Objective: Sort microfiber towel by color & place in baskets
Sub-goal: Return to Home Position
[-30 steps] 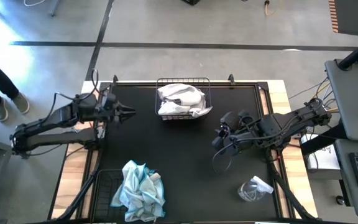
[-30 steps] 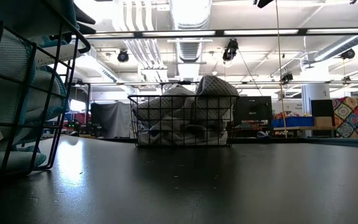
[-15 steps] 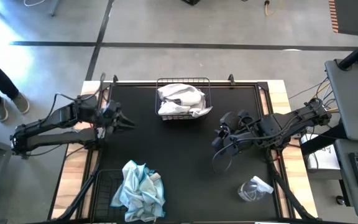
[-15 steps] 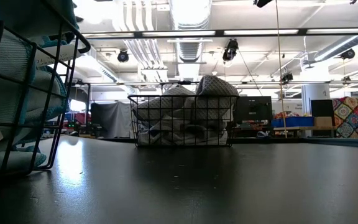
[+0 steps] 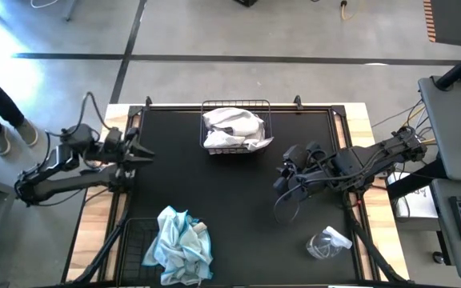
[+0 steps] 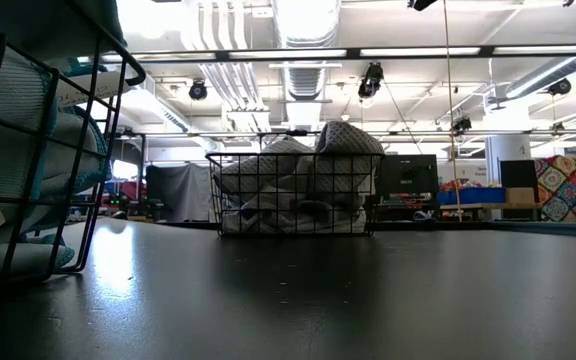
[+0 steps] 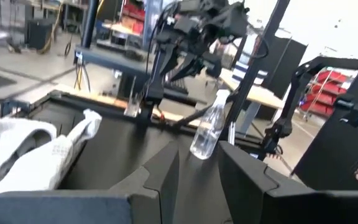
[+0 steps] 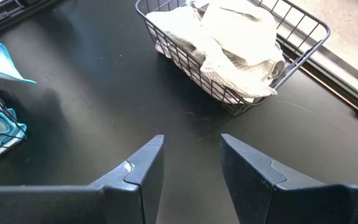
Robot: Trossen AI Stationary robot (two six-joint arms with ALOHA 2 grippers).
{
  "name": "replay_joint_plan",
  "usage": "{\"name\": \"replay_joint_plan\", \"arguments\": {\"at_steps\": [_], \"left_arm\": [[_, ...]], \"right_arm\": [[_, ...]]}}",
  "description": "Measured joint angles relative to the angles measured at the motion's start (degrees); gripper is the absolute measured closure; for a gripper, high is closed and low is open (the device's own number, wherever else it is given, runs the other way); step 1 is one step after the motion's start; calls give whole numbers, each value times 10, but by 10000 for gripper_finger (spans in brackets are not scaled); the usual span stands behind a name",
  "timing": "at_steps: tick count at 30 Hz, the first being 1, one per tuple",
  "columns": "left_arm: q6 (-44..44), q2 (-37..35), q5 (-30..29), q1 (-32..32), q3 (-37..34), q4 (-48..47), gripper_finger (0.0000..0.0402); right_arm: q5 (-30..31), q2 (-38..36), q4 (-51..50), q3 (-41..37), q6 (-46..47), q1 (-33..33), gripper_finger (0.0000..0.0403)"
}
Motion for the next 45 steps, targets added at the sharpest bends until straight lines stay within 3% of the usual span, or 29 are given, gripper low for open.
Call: {"name": "replay_joint_plan", "arguments": {"at_steps": [6, 23, 45], "left_arm": [[-15, -40, 0, 0, -40, 26, 306], [-87, -129, 4, 0, -234, 262, 306], [-93, -145, 3, 0, -301, 293, 306]], "right_arm": [[0, 0, 0, 0, -1, 0, 257], [0, 0, -1, 0, -13, 0, 257], [0, 0, -2, 0, -22, 0, 257]]}}
